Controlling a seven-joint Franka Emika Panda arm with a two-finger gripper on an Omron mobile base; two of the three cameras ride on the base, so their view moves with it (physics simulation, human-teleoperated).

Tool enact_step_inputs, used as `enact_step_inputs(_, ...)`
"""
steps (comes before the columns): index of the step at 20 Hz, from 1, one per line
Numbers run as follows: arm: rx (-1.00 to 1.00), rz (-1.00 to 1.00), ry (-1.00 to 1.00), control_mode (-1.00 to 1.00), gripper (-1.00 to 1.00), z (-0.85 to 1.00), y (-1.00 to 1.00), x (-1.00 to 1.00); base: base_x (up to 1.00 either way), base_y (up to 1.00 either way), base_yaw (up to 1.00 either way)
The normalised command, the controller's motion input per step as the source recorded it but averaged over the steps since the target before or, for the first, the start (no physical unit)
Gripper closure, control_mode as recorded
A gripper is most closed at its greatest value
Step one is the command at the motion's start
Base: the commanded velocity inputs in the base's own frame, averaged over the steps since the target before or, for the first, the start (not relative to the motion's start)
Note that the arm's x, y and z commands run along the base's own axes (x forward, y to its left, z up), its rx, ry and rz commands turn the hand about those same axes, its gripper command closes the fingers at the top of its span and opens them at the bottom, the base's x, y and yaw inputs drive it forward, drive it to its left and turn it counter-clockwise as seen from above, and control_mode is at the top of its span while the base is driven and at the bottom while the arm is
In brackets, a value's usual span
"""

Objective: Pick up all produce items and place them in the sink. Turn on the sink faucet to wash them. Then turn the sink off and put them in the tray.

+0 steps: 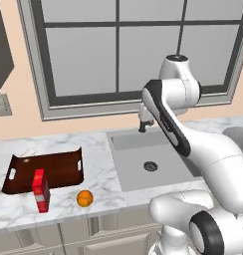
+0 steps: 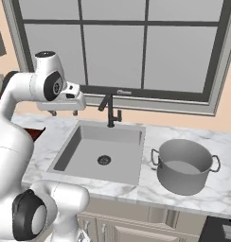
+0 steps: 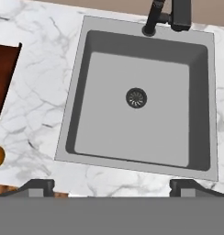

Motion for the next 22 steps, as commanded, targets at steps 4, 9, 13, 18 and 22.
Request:
enact_step_inputs(4, -0.04, 0.05, 0.00, -1.00, -1.00, -0.16, 0.62, -0.42, 0.00, 0.00, 0.00)
enact_step_inputs(9, -0.03, 0.03, 0.00, -1.00, -1.00, -0.22, 0.66, -0.39, 0.00, 0.00, 0.00)
enact_step_inputs(13, -0.01, 0.04, 0.00, -1.00, -1.00, -0.32, 0.56, -0.40, 0.00, 0.00, 0.00)
enact_step_inputs(18, 0.00, 0.05, 0.00, -1.00, -1.00, -0.18, 0.34, -0.35, 0.00, 0.00, 0.00)
enact_step_inputs(22, 0.00, 0.00, 0.01, -1.00, -1.00, -0.18, 0.45, -0.28, 0.00, 0.00, 0.00)
